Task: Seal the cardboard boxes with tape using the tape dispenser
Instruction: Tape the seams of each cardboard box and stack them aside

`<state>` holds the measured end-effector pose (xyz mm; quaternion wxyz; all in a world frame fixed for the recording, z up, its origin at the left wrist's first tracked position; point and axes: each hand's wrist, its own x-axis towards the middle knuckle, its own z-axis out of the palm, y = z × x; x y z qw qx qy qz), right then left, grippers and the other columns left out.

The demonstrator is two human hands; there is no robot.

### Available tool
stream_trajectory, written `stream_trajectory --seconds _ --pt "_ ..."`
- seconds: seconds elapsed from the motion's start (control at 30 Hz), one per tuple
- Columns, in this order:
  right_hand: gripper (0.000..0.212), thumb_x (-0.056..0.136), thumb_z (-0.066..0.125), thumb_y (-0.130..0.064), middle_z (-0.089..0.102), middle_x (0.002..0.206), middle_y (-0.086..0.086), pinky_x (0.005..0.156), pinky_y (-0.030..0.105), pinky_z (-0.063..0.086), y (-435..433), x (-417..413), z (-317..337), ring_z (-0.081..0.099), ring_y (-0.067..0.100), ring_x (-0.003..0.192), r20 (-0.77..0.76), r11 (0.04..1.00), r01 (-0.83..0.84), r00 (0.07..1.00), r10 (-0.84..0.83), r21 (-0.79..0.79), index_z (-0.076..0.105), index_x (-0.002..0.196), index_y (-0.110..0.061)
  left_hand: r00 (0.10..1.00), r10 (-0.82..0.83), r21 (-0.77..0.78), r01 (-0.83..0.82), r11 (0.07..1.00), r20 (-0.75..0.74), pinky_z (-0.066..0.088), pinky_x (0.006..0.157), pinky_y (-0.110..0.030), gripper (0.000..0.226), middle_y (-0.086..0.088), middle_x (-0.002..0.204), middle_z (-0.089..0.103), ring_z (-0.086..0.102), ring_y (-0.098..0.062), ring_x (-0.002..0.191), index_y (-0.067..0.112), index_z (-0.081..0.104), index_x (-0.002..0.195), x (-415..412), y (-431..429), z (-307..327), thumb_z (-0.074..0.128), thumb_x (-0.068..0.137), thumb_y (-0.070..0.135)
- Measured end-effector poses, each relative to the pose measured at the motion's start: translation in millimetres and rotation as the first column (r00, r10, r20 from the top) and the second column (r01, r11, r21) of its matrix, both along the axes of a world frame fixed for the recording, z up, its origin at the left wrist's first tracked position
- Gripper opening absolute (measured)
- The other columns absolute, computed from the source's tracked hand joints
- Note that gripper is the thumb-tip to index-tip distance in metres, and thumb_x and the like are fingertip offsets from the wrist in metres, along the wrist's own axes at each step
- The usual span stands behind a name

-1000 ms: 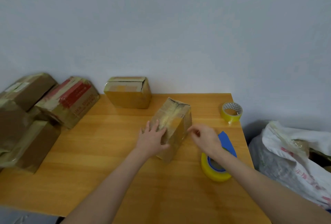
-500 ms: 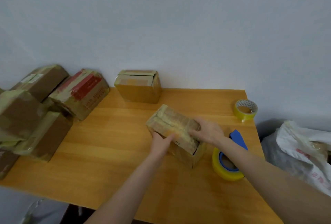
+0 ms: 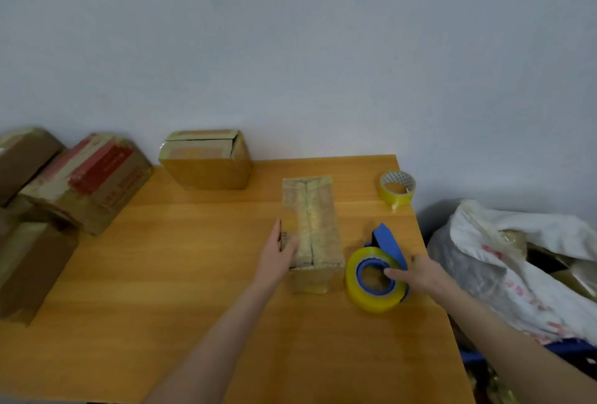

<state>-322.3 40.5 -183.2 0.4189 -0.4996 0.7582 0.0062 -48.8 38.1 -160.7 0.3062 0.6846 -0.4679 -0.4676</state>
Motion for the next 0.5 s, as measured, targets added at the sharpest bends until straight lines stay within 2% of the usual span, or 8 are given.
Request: stream_trajectory --seconds 0.07,0.13,0.23,0.3,0.33,0.4,0.47,0.5 --pt "0.030 0.086 0.072 -0.036 0.062 0.077 0.010 0.055 0.030 0.051 6.7 0.3 -12.5 0.060 0.020 0.063 0.138 0.995 0.096 0.985 -0.100 0.038 0.057 0.099 -0.013 1.000 0.003 0.009 -0.003 1.000 -0.013 0.032 0.109 -0.035 0.063 0.004 0.158 0.022 0.027 -0.019 0.142 0.028 0.011 0.154 -1.7 2.6 -0.5 0.046 0.101 0.030" --pt "0.025 0.085 0.074 -0.025 0.049 0.061 0.005 0.048 0.029 0.039 5.1 2.3 -21.5 0.045 0.018 0.049 0.153 0.987 0.159 0.975 -0.161 0.022 0.054 0.088 -0.010 1.000 0.009 0.023 -0.008 1.000 -0.028 0.033 0.108 -0.034 0.063 0.004 0.157 0.025 0.029 -0.019 0.142 0.028 0.011 0.154 -1.4 3.8 -2.1 0.045 0.102 0.028" --pt "0.029 0.078 0.073 -0.013 0.041 0.058 0.004 0.047 0.030 0.031 -2.4 11.1 -21.6 0.038 0.018 0.049 0.165 0.980 0.198 0.967 -0.194 -0.006 0.045 0.072 -0.010 1.000 0.002 0.041 -0.001 0.999 -0.004 0.032 0.113 -0.039 0.063 0.003 0.158 0.024 0.028 -0.020 0.142 0.031 0.010 0.154 1.2 3.6 -3.3 0.045 0.102 0.029" --pt "0.033 0.074 0.075 -0.011 0.042 0.058 0.004 0.046 0.030 0.028 -8.4 16.6 -20.6 0.038 0.018 0.048 0.246 0.966 0.257 0.936 -0.250 0.003 0.043 0.067 -0.010 1.000 0.005 0.058 -0.005 0.998 -0.004 0.030 0.115 -0.042 0.062 0.003 0.158 0.023 0.026 -0.021 0.143 0.033 0.009 0.154 3.3 2.3 -4.3 0.044 0.102 0.029" --pt "0.030 0.074 0.077 -0.014 0.049 0.062 0.004 0.049 0.030 0.035 -11.0 18.4 -18.2 0.046 0.019 0.052 0.319 0.954 0.300 0.902 -0.292 0.024 0.048 0.069 -0.008 1.000 0.002 0.066 -0.002 0.998 -0.004 0.029 0.115 -0.042 0.062 0.003 0.158 0.022 0.025 -0.021 0.143 0.034 0.009 0.154 3.4 2.3 -3.5 0.043 0.102 0.030" --pt "0.028 0.076 0.080 -0.026 0.066 0.082 0.009 0.066 0.036 0.052 -13.4 18.7 -12.7 0.064 0.026 0.074 0.478 0.900 0.409 0.766 -0.430 0.154 0.061 0.087 -0.008 1.000 0.001 0.079 0.000 0.997 -0.011 0.031 0.114 -0.043 0.061 0.004 0.158 0.021 0.026 -0.021 0.143 0.035 0.008 0.153 3.9 2.2 -1.9 0.042 0.102 0.031" --pt "0.030 0.079 0.078 -0.029 0.072 0.091 0.013 0.076 0.041 0.056 -13.2 15.4 -6.9 0.067 0.030 0.084 0.563 0.853 0.454 0.647 -0.515 0.258 0.065 0.098 -0.009 1.000 0.005 0.085 -0.003 0.996 -0.028 0.031 0.113 -0.045 0.061 0.004 0.158 0.020 0.025 -0.022 0.143 0.036 0.008 0.153 1.9 2.9 0.8 0.042 0.103 0.031" --pt "0.033 0.078 0.079 -0.028 0.072 0.094 0.013 0.079 0.043 0.057 -13.2 13.7 -6.1 0.068 0.031 0.087 0.576 0.854 0.444 0.636 -0.513 0.271 0.066 0.101 -0.008 1.000 0.007 0.085 -0.004 0.996 -0.030 0.031 0.114 -0.045 0.061 0.004 0.159 0.019 0.024 -0.022 0.143 0.035 0.008 0.153 1.0 3.7 1.0 0.042 0.103 0.030"
